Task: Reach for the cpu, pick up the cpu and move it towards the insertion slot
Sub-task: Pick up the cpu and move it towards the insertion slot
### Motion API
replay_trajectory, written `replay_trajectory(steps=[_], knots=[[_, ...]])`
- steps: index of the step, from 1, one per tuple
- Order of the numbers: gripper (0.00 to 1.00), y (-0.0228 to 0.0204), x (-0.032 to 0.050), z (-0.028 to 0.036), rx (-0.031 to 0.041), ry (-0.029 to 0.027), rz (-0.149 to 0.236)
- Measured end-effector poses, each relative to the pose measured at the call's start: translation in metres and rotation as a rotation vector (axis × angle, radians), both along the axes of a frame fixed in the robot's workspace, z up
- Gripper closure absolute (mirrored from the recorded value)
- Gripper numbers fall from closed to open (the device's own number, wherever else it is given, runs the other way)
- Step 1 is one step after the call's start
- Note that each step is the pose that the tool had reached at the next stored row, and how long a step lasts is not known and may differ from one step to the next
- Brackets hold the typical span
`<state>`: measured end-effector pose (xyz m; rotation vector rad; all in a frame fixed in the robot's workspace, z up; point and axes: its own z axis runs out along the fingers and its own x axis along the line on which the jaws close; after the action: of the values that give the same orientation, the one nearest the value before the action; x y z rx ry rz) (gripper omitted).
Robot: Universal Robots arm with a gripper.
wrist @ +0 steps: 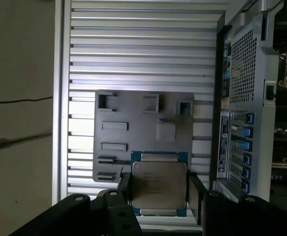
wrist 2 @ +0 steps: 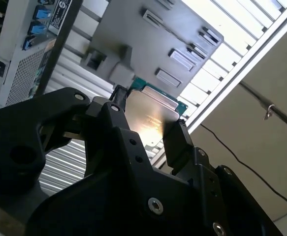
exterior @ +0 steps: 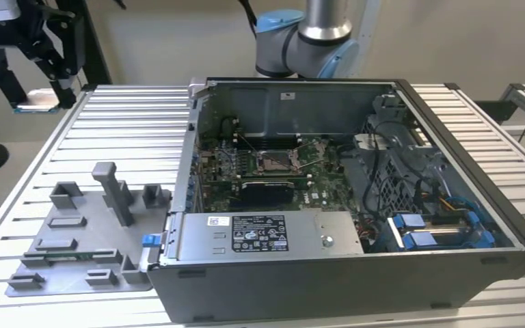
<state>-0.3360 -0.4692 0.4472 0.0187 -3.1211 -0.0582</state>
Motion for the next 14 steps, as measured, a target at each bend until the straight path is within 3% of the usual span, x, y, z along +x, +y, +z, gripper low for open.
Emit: replay_trajectory(steps=[14], knots=[[1.0,0.0,0.0327,-0.0001,-0.0003,0.0,0.0]])
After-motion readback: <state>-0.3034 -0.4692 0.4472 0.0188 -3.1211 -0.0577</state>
